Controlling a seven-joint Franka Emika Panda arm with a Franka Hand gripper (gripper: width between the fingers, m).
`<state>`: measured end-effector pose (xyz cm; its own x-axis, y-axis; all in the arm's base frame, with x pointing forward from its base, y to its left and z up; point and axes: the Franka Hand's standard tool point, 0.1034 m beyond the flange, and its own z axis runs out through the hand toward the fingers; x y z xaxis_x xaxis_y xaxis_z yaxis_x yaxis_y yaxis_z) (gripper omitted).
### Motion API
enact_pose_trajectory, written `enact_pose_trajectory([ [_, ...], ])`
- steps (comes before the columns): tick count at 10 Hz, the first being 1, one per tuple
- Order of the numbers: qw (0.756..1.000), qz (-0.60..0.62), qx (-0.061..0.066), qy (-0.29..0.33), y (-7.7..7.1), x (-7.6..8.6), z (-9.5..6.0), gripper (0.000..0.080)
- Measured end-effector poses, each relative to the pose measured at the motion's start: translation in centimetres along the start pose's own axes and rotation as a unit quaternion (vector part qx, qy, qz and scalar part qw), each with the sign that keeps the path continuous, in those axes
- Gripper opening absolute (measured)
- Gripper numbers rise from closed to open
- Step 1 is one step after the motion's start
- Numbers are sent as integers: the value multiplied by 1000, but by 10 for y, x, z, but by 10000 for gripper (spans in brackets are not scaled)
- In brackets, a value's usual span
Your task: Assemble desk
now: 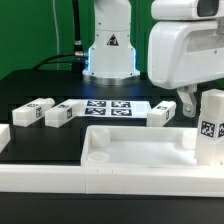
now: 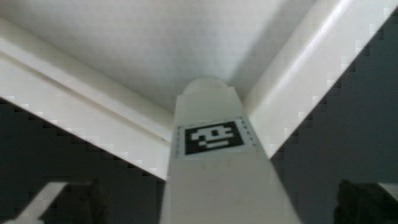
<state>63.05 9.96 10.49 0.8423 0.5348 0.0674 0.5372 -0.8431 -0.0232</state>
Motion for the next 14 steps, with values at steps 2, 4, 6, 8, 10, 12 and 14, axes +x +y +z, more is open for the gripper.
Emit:
enact_pose_trajectory([
  [2,1000,5,0,0,0,0,0,514],
  [4,1000,17,0,0,0,0,0,319],
  [6,999,36,0,0,0,0,0,288],
  [8,991,132,1,1,0,0,0,288],
  [10,977,215,4,3,-1,0,0,288],
  [12,958,287,4,5,-1,0,0,289],
  [14,926,377,6,5,0,-1,-1,290],
])
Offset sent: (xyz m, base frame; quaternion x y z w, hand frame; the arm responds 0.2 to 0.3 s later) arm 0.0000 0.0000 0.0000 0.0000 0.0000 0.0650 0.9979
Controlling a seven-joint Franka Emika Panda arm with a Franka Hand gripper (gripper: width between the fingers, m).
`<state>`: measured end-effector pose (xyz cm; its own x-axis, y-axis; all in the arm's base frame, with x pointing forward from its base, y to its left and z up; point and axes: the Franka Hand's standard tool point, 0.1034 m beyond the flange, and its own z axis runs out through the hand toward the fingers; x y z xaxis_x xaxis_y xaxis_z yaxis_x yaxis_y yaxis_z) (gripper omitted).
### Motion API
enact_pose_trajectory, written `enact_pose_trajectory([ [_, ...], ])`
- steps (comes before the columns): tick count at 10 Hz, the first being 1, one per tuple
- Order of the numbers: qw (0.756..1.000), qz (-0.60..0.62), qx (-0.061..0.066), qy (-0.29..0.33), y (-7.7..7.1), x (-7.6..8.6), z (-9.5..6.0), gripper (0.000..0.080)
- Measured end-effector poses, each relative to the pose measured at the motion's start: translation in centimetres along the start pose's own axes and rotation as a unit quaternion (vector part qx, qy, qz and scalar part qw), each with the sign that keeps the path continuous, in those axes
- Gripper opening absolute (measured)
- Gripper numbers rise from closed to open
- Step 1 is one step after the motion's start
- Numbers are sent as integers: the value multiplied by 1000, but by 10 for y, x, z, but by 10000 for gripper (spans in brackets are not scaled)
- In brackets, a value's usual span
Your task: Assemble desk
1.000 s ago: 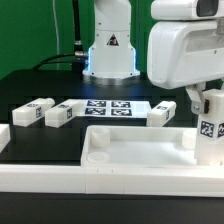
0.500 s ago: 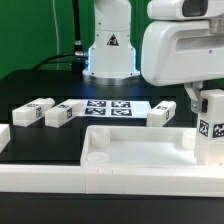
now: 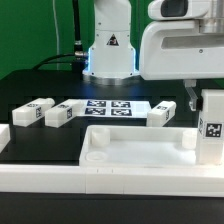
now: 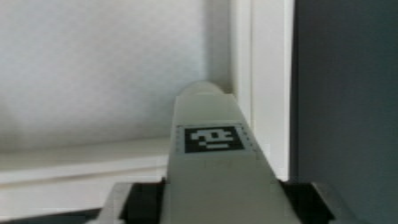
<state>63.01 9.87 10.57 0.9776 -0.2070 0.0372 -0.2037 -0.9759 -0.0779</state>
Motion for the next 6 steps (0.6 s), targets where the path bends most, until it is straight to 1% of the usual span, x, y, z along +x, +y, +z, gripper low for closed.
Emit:
enact_pose_trajectory([
  [1,1000,30,-1,0,1,0,0,291],
  [2,997,77,-5,0,5,0,0,291],
  [5,986,167,-14,2,20,4,-1,292],
  [6,983,183,-15,2,22,4,0,292],
])
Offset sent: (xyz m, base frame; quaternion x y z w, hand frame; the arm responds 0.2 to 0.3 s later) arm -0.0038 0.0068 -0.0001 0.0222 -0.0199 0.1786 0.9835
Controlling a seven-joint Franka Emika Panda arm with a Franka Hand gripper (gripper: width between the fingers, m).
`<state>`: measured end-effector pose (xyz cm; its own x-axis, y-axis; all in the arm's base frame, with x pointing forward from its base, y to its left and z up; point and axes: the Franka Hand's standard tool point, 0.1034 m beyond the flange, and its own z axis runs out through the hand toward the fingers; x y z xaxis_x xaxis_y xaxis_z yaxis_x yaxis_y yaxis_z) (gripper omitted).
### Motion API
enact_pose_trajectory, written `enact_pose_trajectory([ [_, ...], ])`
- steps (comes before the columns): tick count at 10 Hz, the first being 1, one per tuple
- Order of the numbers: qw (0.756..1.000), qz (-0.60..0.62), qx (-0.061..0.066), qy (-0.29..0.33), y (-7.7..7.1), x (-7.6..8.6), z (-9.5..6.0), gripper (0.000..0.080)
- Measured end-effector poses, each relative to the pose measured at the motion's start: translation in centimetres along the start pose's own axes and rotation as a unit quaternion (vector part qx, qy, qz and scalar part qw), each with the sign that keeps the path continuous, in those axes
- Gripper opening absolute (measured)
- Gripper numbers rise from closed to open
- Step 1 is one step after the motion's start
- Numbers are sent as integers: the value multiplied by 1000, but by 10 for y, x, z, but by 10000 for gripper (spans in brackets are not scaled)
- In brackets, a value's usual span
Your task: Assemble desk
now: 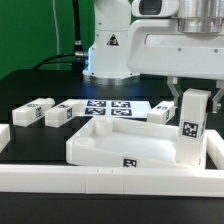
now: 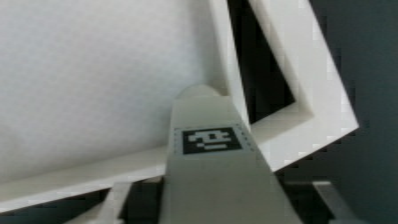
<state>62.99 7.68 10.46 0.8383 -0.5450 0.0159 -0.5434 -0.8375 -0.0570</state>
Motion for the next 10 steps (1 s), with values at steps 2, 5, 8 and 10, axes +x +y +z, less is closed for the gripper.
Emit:
enact_pose_trajectory([
  [2,1000,-3,0,0,-1,-1,1,540],
  [5,1000,-3,15,8,0,-3,-2,644],
  [8,999,-26,22,-4,21,-32,-25,649],
  [10,999,-23,23,-14,41,-38,-19,649],
])
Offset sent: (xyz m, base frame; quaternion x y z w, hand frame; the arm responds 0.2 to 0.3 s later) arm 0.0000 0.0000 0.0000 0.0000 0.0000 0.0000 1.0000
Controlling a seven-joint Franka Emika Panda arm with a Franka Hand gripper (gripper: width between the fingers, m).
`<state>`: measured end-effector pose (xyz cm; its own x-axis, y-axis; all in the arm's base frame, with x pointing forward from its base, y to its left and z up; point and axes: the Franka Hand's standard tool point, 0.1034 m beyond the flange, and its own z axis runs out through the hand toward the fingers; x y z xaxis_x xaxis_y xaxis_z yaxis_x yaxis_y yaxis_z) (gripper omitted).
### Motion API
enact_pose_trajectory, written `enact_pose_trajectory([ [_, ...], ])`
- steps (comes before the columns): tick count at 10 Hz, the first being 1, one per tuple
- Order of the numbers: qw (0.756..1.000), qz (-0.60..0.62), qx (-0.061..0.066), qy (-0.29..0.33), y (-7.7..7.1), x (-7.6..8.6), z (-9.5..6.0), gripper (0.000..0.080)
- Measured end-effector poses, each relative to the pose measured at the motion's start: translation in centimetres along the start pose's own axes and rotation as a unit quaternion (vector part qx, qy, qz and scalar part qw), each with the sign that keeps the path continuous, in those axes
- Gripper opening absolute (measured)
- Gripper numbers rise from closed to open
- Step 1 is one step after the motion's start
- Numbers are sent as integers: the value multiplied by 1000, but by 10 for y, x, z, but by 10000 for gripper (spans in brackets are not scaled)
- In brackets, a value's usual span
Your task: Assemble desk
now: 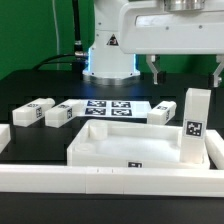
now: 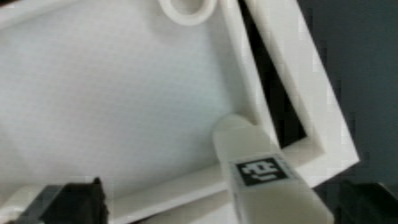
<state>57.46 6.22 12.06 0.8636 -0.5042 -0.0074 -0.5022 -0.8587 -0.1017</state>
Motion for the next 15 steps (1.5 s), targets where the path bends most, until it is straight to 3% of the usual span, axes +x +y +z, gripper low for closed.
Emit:
enact_pose_trajectory([
  [7,1000,-2,-2,-1,1,-4,4,649],
  [11,1000,-11,-2,-7,28,-46,13,649],
  [12,1000,-17,-7,-8,46,-52,22,649],
  [13,1000,-14,-9,-4,54,-53,29,649],
  [15,1000,-15,-9,-5,53,-53,29,649],
])
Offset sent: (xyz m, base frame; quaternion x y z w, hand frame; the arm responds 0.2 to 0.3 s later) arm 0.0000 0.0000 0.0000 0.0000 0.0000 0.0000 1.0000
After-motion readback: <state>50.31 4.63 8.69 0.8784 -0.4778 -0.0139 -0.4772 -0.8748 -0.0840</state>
